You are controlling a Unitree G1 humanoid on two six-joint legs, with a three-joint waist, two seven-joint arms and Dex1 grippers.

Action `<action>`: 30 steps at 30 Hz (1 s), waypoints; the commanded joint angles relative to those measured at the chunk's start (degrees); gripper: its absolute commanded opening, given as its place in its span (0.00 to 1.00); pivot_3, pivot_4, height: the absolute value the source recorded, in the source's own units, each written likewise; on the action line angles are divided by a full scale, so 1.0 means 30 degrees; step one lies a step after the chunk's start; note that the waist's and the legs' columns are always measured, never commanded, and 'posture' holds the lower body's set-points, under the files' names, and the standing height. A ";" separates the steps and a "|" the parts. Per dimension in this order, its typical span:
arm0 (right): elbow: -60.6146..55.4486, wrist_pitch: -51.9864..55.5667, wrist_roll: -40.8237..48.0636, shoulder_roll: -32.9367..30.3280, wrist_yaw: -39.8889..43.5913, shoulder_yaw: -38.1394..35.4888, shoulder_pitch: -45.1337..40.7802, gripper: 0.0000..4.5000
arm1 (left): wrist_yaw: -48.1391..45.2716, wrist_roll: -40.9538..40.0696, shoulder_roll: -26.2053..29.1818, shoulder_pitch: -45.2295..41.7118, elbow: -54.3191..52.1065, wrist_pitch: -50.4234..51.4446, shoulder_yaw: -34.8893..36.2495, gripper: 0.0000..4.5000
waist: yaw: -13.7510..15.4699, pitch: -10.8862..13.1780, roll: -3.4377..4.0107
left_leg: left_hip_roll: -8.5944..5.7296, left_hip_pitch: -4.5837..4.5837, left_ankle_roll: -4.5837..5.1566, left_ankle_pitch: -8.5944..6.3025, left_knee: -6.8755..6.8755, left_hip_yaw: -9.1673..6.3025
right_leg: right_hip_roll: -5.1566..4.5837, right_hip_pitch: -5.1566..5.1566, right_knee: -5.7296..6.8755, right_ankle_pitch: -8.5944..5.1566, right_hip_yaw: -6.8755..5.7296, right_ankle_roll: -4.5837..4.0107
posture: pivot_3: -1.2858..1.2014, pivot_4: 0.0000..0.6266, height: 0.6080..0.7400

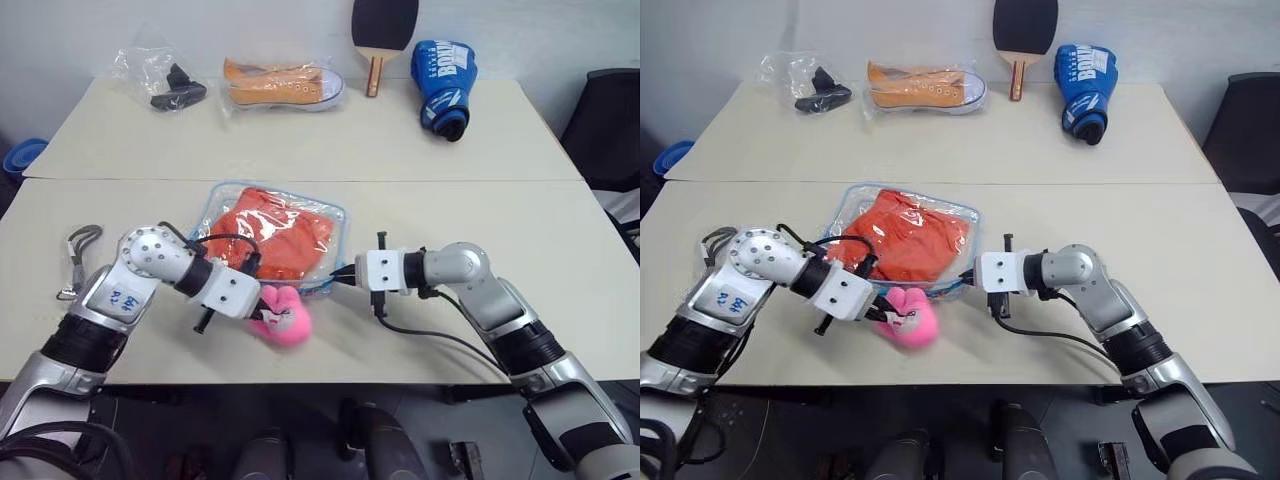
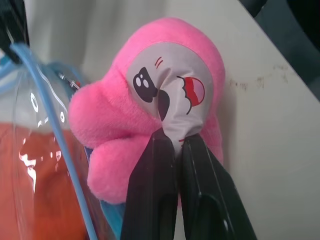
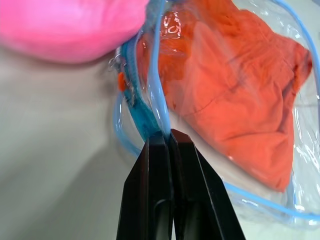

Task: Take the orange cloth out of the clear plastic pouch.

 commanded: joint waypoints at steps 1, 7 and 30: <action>0.0085 -0.0845 0.0162 -0.0665 0.0279 -0.0994 -0.0319 0.00 | 0.0382 0.0274 0.1503 0.0828 0.0537 0.0240 0.1428 0.00 | 0.0027 0.0000 0.0001 | -0.0001 0.0002 0.0000 0.0000 0.0000 0.0000 | -0.0003 0.0000 -0.0001 0.0000 0.0001 0.0000 | 0.52 0.24 1.00; -0.0077 -0.1967 0.0668 -0.1448 0.1085 -0.1299 0.0188 0.00 | 0.1279 -0.0417 0.3243 0.2927 0.0233 0.1189 0.3666 0.00 | 0.0021 0.0002 0.0003 | 0.0007 -0.0006 0.0003 -0.0004 -0.0001 -0.0005 | -0.0005 -0.0006 -0.0013 -0.0002 -0.0012 -0.0004 | 0.52 0.24 1.00; -0.1708 -0.3397 0.3149 -0.4255 0.3809 -0.2839 0.2377 0.00 | 0.2438 -0.1638 0.4266 0.2858 0.4059 0.3311 0.6547 0.00 | 0.0094 0.0006 0.0008 | 0.0007 -0.0019 0.0026 -0.0029 -0.0010 0.0016 | -0.0021 -0.0011 -0.0035 -0.0002 -0.0046 -0.0003 | 0.52 0.24 1.00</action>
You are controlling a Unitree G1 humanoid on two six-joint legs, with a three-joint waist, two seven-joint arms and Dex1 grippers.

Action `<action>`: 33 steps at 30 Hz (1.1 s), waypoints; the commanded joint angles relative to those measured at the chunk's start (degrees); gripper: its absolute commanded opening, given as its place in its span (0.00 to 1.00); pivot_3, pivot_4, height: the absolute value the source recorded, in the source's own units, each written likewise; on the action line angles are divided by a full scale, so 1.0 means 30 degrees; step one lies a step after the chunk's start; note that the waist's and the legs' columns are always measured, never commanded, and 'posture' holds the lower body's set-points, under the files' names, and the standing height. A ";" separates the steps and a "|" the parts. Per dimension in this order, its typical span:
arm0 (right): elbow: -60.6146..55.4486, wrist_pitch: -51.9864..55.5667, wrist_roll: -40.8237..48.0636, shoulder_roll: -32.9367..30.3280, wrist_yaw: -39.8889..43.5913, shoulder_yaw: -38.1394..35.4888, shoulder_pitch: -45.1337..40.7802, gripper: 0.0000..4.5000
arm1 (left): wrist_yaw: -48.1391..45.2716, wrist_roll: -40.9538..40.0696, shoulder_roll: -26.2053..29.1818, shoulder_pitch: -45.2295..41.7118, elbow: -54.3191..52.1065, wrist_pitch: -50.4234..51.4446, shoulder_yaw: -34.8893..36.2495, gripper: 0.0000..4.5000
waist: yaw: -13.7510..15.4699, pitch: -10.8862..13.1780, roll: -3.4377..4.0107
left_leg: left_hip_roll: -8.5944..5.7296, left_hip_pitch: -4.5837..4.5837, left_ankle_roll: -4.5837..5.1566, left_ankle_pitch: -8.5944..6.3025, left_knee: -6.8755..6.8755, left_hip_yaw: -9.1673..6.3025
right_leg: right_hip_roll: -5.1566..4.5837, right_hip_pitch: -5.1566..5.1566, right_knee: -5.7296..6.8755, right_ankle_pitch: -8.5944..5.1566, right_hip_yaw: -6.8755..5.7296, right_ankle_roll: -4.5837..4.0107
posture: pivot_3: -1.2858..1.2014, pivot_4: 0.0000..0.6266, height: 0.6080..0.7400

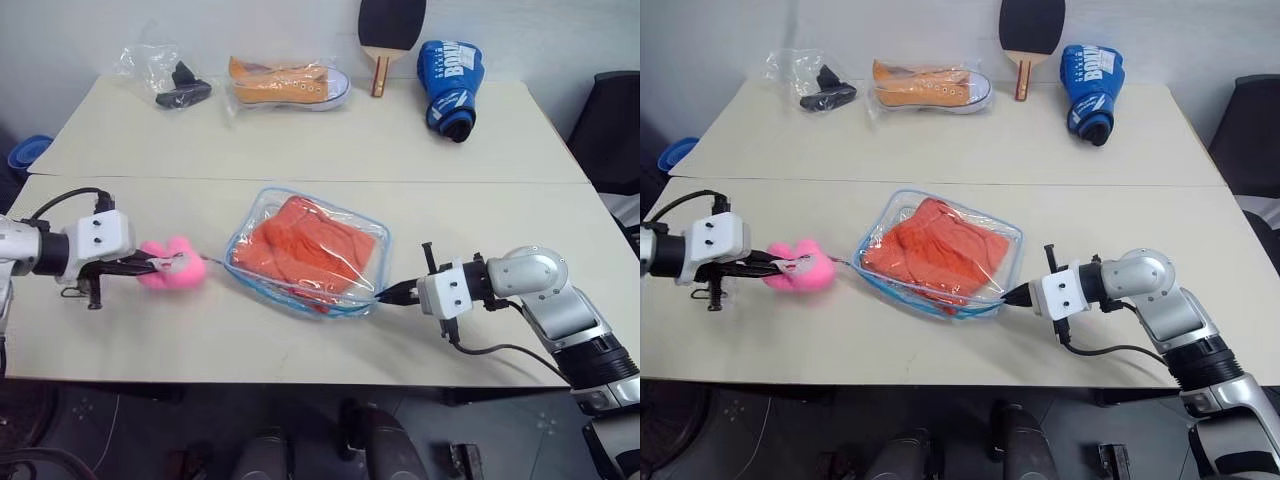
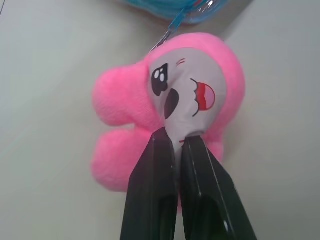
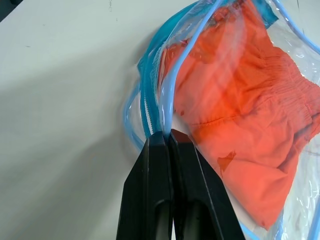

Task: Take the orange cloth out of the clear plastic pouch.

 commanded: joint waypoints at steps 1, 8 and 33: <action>-0.0664 0.1069 0.0062 0.0127 -0.0591 -0.0586 0.0082 0.05 | 0.0213 -0.0449 -0.0349 0.0681 -0.1574 0.1129 0.0103 0.06 | -0.0009 0.0000 0.0000 | 0.0000 0.0004 -0.0001 0.0000 0.0000 0.0003 | -0.0003 0.0000 0.0006 0.0000 0.0006 0.0000 | 0.52 0.24 1.00; -0.2878 0.3825 0.0988 -0.0173 -0.1308 -0.1244 0.1293 0.53 | 0.0197 -0.0659 -0.0199 0.2343 -0.2705 0.1874 0.0669 0.52 | -0.0014 0.0000 0.0001 | 0.0006 0.0009 -0.0011 -0.0003 0.0000 0.0003 | 0.0001 -0.0001 0.0009 0.0000 0.0014 -0.0001 | 0.52 0.24 1.00; -1.3915 1.6540 0.8964 -0.0745 -0.6047 -0.7108 0.6500 0.99 | 0.0366 -0.0076 -0.2037 -0.1235 -0.8319 0.1885 -0.2987 0.94 | 0.0418 -0.0004 -0.0010 | -0.0021 -0.0001 -0.0025 -0.0011 -0.0002 0.0033 | 0.0024 0.0015 0.0010 0.0003 0.0085 0.0007 | 0.52 0.24 1.00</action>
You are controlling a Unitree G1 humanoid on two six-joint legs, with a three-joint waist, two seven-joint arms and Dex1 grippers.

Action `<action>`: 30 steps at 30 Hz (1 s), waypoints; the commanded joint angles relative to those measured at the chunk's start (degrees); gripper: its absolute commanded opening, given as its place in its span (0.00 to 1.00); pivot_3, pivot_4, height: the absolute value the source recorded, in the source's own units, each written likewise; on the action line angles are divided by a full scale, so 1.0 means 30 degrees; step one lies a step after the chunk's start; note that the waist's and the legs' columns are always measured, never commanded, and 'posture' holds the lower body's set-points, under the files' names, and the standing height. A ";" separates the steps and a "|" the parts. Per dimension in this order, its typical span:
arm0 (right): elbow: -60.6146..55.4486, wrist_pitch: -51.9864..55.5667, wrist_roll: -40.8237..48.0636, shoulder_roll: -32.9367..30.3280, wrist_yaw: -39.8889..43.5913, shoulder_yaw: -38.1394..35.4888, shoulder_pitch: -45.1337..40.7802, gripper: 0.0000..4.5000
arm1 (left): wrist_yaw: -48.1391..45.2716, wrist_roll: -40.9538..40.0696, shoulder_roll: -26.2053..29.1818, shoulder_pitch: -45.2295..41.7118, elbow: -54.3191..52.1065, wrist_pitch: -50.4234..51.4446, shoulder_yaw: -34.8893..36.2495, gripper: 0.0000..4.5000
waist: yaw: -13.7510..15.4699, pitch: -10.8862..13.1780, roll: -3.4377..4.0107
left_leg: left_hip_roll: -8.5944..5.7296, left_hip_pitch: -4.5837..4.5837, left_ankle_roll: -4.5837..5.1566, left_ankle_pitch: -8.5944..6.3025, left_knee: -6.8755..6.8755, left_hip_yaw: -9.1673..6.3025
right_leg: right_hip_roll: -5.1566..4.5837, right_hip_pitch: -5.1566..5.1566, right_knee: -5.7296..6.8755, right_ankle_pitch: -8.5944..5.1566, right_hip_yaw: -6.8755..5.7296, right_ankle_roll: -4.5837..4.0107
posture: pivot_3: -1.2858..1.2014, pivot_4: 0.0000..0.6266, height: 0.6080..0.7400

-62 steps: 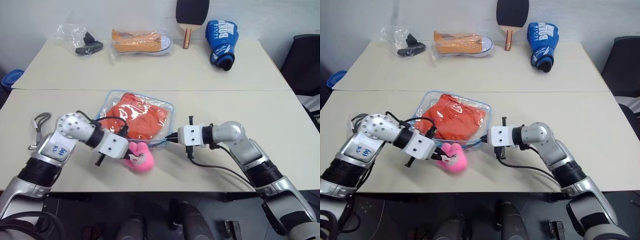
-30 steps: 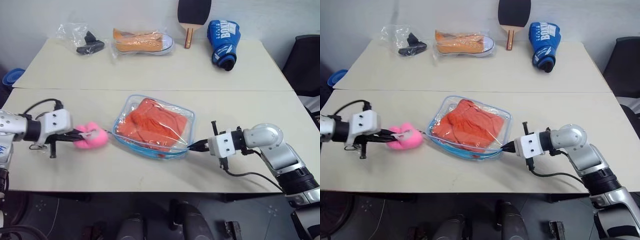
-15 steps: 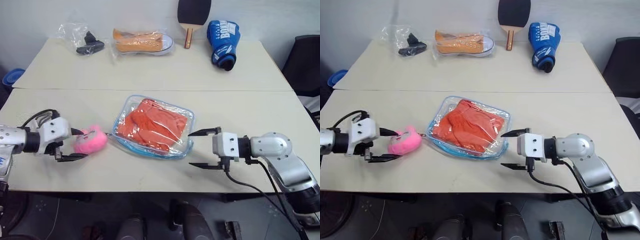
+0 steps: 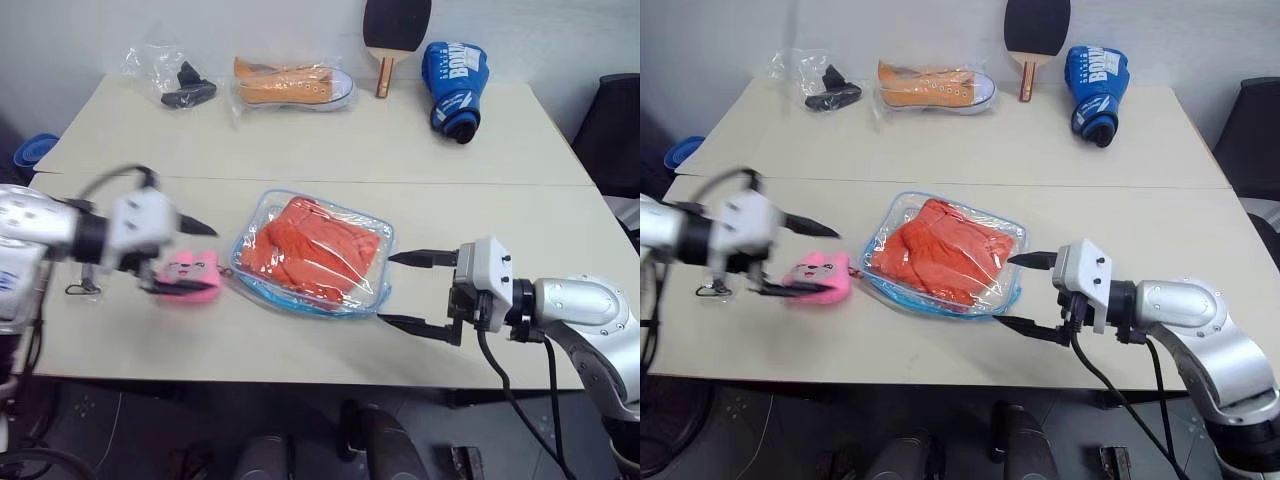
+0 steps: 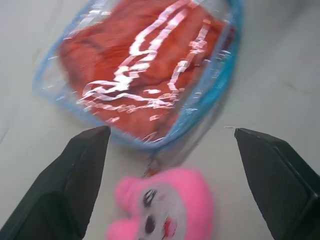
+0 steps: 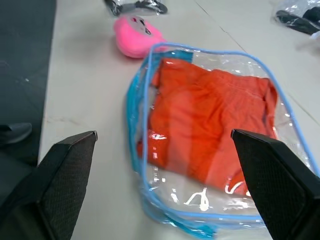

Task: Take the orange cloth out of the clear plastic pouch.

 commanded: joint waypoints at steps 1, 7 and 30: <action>-0.1192 0.0393 0.0505 -0.0257 -0.0501 -0.0613 0.0357 0.99 | 0.0551 0.2457 -0.0910 -0.0619 0.0648 -0.3378 -0.1713 0.94 | 0.0007 0.0000 -0.0012 | 0.0001 0.0000 -0.0001 0.0001 0.0000 0.0011 | 0.0007 0.0002 -0.0008 0.0000 0.0014 0.0000 | 0.52 0.24 1.00; -0.1860 0.0689 0.0342 -0.0151 -0.1353 -0.0675 0.1015 0.99 | 0.2393 0.5473 -0.3195 -0.2203 0.4227 -0.7852 -0.3443 0.94 | 0.0059 -0.0001 -0.0014 | -0.0001 0.0008 0.0008 0.0001 -0.0019 0.0076 | 0.0014 0.0004 -0.0013 0.0000 0.0067 0.0000 | 0.52 0.24 1.00; -0.1702 0.0201 -0.0680 -0.0128 -0.1873 0.0012 0.1374 1.00 | 0.1039 0.2596 -0.4470 -0.1947 0.4269 -0.4144 -0.2765 0.01 | 0.0018 -0.0006 -0.0022 | -0.0003 0.0014 0.0040 -0.0011 -0.0018 0.0081 | 0.0014 0.0000 -0.0010 0.0021 0.0063 0.0036 | 0.52 0.24 1.00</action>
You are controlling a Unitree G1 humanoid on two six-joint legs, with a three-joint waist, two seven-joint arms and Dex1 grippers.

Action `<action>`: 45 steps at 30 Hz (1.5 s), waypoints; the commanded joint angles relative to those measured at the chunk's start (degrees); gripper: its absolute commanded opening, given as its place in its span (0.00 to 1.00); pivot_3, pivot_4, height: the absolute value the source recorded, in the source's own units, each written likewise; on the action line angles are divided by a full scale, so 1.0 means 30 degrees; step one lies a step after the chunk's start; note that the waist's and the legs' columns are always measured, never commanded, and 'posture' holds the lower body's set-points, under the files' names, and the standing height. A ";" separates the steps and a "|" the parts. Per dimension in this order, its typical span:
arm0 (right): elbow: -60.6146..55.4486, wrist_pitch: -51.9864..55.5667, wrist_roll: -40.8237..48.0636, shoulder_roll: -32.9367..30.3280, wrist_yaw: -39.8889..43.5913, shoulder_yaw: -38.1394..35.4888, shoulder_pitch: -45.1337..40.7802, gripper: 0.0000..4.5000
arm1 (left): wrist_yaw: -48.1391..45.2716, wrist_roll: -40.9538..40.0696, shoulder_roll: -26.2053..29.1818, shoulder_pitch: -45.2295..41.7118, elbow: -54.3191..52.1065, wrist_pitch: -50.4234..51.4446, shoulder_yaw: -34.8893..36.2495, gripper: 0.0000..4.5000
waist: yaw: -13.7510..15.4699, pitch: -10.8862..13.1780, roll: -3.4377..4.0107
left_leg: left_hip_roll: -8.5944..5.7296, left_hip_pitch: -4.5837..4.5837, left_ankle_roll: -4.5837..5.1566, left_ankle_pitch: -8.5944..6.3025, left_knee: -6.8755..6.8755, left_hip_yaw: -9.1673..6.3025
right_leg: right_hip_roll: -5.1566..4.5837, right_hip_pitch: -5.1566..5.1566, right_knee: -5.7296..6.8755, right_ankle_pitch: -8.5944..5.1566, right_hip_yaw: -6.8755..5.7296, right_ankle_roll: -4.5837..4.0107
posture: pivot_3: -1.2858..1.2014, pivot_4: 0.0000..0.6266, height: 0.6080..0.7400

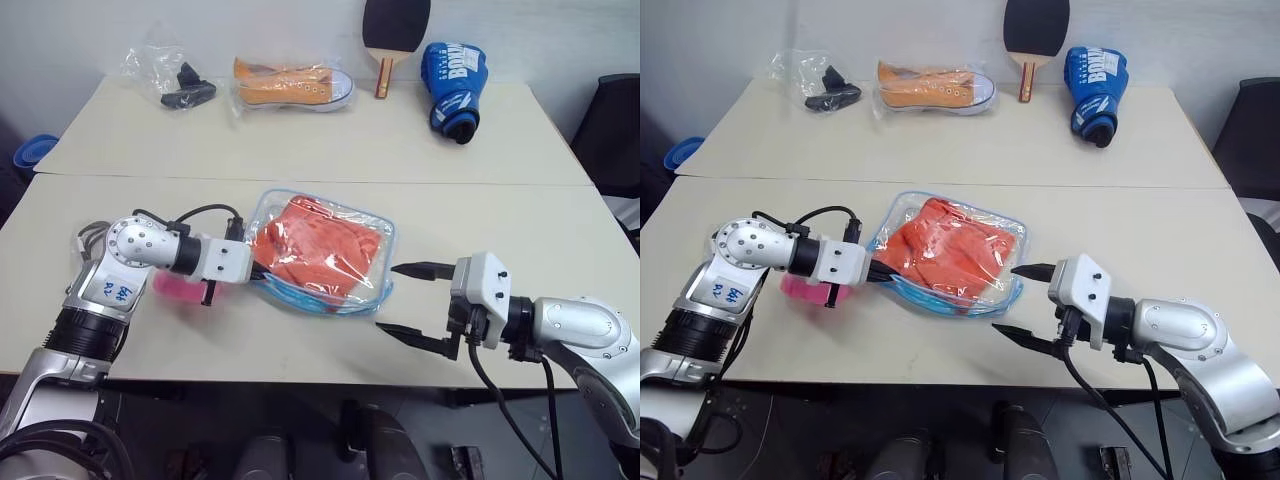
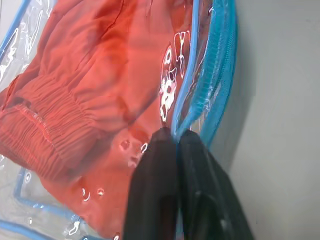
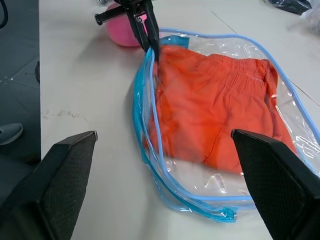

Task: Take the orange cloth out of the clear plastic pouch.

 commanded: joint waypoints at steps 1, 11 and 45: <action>-0.0382 -0.0358 -0.0127 -0.0055 -0.0025 0.0106 -0.0241 1.00 | 0.0282 -0.1927 -0.0367 0.0514 -0.2161 0.4427 0.0888 0.01 | -0.0004 0.0000 0.0000 | 0.0002 0.0000 0.0000 0.0000 0.0000 0.0000 | 0.0002 0.0000 -0.0001 0.0000 0.0000 0.0000 | 0.52 0.24 1.00; -0.1372 -0.0055 -0.0489 0.0937 -0.1714 0.1013 -0.0163 0.96 | 0.8247 -0.4616 -0.5464 0.1936 -0.8520 1.7137 0.3222 0.00 | 0.0002 -0.0007 -0.0015 | -0.0010 -0.0019 0.0024 0.0002 0.0084 -0.0086 | -0.0012 0.0008 -0.0021 0.0032 0.0006 0.0054 | 0.52 0.24 1.00; 0.6974 -0.2116 -1.5370 0.6562 -0.7708 0.9820 -0.5221 0.89 | 1.0931 -0.5243 -0.7667 0.0354 -0.9541 1.9030 0.1157 0.00 | -0.0040 -0.0011 -0.0015 | -0.0019 -0.0022 -0.0012 0.0022 0.0124 -0.0096 | -0.0015 0.0007 0.0002 0.0029 0.0016 0.0046 | 0.52 0.24 1.00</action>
